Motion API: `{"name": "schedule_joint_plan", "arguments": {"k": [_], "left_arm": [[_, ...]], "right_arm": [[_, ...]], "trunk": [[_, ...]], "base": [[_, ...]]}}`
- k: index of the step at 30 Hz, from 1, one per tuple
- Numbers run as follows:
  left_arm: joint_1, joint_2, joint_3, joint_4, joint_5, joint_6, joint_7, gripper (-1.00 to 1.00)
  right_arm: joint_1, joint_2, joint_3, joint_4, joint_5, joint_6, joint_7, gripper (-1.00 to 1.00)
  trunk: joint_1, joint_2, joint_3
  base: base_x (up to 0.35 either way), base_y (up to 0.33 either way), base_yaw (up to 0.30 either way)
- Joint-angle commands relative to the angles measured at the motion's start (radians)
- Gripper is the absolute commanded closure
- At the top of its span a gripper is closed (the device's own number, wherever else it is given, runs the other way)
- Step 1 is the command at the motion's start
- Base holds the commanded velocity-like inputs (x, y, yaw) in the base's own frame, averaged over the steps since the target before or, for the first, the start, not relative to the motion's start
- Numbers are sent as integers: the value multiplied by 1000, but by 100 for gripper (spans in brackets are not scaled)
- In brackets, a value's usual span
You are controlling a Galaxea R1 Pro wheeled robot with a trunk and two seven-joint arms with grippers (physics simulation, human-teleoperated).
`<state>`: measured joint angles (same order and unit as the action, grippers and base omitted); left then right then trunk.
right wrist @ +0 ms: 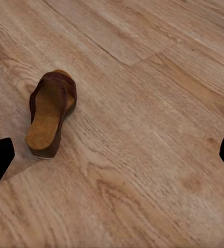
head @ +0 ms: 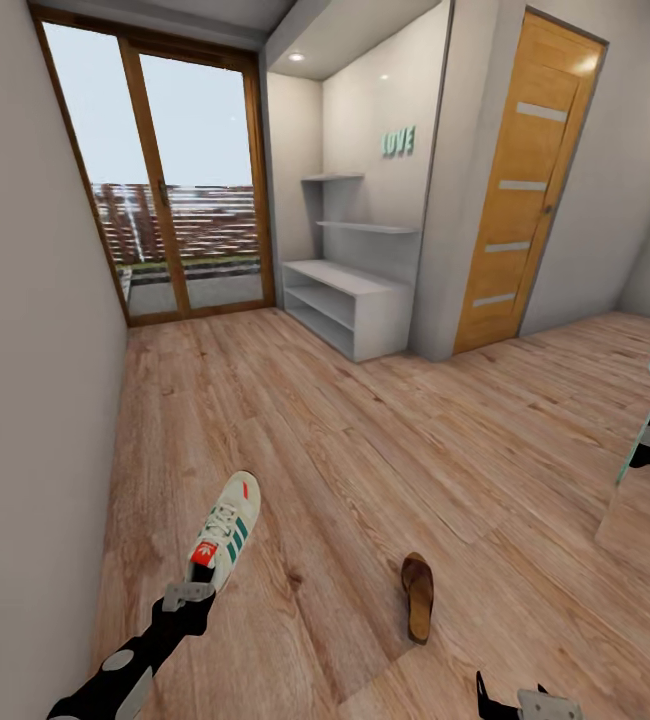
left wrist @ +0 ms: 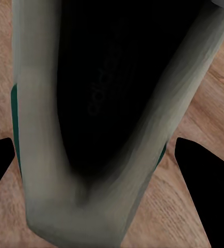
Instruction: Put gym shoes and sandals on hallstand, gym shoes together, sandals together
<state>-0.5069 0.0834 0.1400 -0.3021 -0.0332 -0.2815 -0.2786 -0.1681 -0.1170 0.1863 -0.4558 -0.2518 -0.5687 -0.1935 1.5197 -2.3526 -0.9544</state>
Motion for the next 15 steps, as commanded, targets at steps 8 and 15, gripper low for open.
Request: {"name": "schedule_joint_plan", "arguments": {"k": [8, 15], "left_arm": [[-1, -1, 8, 1, -4, -2, -10, 100], [-1, -1, 8, 1, -4, -2, -10, 100]], "right_arm": [[-1, -1, 9, 0, -7, -2, -6, -100], [-1, -1, 9, 0, -7, -2, -6, -100]], "trunk": [[0, 0, -1], [0, 0, -1]], "base": [[0, 1, -164], [24, 0, -249]]}}
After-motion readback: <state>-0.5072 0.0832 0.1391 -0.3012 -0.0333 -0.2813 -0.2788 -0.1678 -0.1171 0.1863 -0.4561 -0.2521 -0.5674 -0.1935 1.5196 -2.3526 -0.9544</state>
